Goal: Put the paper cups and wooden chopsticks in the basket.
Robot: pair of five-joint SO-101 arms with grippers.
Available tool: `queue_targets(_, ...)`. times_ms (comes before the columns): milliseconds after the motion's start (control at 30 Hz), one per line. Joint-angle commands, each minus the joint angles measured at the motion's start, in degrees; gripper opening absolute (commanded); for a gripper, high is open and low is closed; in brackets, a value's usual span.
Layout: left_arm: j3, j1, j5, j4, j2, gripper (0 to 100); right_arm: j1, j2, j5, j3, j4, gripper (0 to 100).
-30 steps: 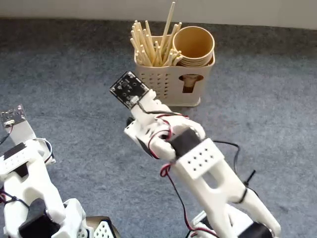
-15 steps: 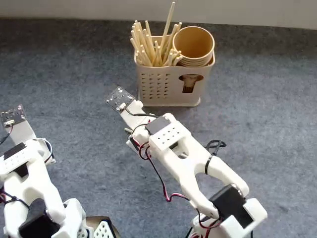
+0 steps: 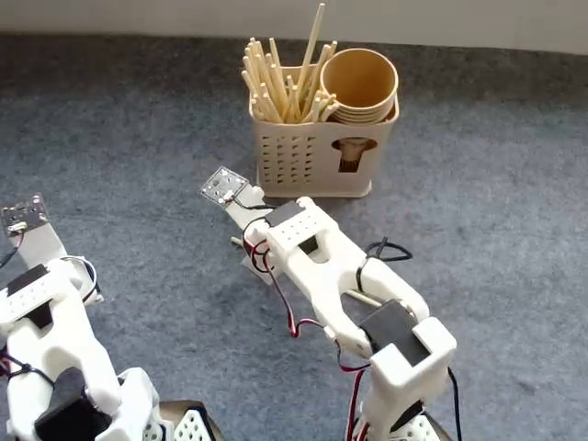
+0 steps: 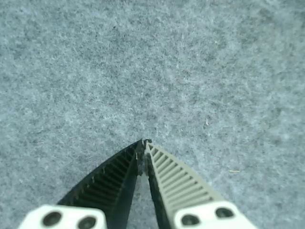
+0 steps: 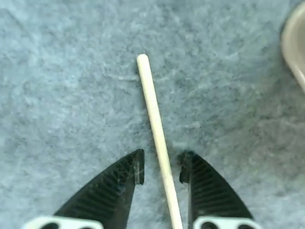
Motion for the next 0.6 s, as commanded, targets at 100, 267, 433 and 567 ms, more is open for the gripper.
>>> queue_targets(100,-1.10,0.22,-0.44,-0.62,-1.36,3,0.75,0.57,1.32,-2.59,-0.75,0.2)
queue_targets(267,-1.10,0.22,-0.44,-0.62,-1.36,3,0.75,0.40,1.32,-2.59,-0.66,0.6)
queue_targets(433,-1.10,0.22,-0.44,-0.62,-1.36,3,0.75,-1.36,1.32,-2.24,-0.66,0.6)
queue_targets(567,-1.10,0.22,-0.44,-0.62,-1.36,3,0.75,-7.25,1.32,-1.80,-0.57,0.6)
